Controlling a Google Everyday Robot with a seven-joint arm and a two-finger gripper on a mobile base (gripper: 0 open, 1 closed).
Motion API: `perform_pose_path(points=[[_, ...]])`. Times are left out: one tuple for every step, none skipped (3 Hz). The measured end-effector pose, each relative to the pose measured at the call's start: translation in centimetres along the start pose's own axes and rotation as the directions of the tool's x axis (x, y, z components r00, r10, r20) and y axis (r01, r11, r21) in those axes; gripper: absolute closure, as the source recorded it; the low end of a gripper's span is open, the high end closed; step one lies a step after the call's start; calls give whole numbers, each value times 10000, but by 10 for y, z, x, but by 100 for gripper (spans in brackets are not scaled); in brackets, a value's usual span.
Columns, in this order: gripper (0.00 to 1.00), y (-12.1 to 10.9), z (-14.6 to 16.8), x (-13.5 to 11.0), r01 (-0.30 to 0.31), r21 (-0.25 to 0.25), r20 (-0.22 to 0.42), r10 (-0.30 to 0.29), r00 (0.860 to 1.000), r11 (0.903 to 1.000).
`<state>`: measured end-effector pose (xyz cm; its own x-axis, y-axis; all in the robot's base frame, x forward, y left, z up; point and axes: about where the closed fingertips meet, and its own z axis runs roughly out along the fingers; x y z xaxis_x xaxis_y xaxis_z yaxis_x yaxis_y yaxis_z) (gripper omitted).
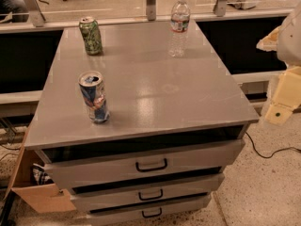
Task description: Knock redbull can over
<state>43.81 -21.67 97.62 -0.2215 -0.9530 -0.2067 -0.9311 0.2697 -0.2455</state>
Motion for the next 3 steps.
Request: perform_pose_path(points=[[0, 0, 0, -1, 4, 35, 46, -4, 10000, 10000], [0, -1, 19, -23, 38, -296, 913, -11, 9958, 9996], [0, 4, 65, -77, 331, -1118, 2639, -25, 9645, 9932]])
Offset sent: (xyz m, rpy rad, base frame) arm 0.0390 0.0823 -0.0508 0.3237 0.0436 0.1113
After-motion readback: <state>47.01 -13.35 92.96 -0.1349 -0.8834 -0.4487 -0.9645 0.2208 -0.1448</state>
